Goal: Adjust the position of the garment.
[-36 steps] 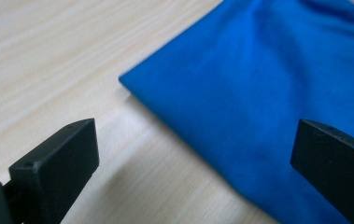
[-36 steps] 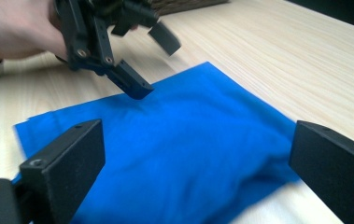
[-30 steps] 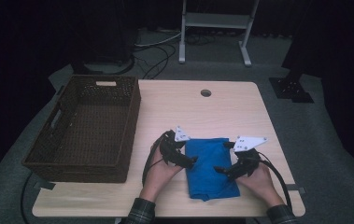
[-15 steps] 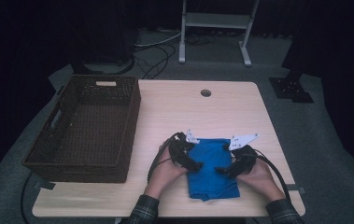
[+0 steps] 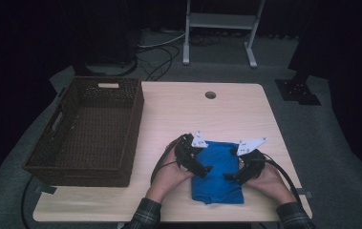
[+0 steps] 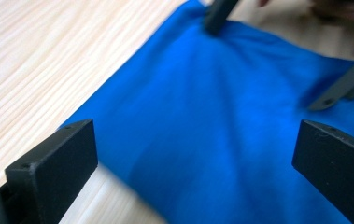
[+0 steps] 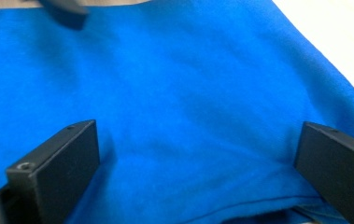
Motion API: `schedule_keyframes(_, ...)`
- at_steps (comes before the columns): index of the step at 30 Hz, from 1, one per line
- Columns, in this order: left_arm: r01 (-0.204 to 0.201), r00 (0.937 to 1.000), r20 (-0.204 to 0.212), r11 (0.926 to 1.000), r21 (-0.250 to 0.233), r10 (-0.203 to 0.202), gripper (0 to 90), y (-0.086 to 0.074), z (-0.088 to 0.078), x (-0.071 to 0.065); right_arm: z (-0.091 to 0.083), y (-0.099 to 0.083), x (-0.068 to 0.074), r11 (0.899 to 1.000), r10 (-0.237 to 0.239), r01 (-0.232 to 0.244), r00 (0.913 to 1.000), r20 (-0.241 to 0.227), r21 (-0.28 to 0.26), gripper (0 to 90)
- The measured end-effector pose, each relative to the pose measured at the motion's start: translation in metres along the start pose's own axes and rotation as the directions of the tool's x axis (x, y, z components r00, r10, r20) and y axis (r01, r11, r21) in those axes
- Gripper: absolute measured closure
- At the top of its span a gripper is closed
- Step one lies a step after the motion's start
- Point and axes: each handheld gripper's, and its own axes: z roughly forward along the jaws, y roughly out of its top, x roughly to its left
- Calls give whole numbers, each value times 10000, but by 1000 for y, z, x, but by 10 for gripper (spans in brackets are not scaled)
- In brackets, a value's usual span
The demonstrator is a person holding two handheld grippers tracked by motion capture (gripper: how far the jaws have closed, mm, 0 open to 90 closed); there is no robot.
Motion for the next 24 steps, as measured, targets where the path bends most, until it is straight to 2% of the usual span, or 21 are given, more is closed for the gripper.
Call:
schedule_keyframes(2, -272, 9987, 448, 9994, 228, 262, 0, 3, 12, 1, 1, 1, -1, 10000, -29, 29, 10000, -21, 42, 0)
schedule_keyframes(3, -481, 9972, 600, 9970, 606, 445, 0, 3, 21, 1, 2, 4, -2, 9997, -105, 107, 9999, -66, 237, 0)
schedule_keyframes(5, -540, 9971, 587, 9933, 1023, 482, 0, 1, 28, 2, 4, 6, -3, 9995, -163, 166, 9998, -119, 261, 0)
schedule_keyframes(7, -436, 9973, 626, 9939, 1013, 374, 0, -1, 28, 2, 5, 7, -4, 9994, -225, 230, 9996, -190, 270, 0)
schedule_keyframes(9, -129, 9980, 636, 9957, 921, 71, 0, -8, 25, 4, 9, 8, -7, 9993, -366, 369, 9988, -333, 88, 0)
schedule_keyframes(13, -272, 9983, 547, 9950, 957, 220, 0, -12, 22, 4, 11, 11, -7, 9988, -451, 458, 9982, -399, 163, 0)
schedule_keyframes(16, -227, 9986, 497, 9945, 1018, 177, 0, -12, 22, 4, 9, 9, -7, 9985, -519, 525, 9977, -433, 143, 0)
schedule_keyframes(20, -148, 9991, 421, 9947, 1021, 105, 0, -12, 21, 3, -5, 0, -9, 9981, -608, 610, 9975, -359, 68, 0)
schedule_keyframes(22, -122, 9993, 367, 9948, 1015, 85, 0, -13, 20, 3, -8, -2, -9, 9986, -528, 531, 9981, -324, 69, 0)
schedule_keyframes(23, -123, 9993, 355, 9950, 993, 88, 0, -13, 20, 3, -9, -4, -10, 9982, -372, 384, 9989, -269, 458, 0)
schedule_keyframes(24, -123, 9993, 355, 9950, 993, 88, 0, -13, 20, 3, -9, -6, -10, 9990, -189, 203, 9992, -356, 400, 0)
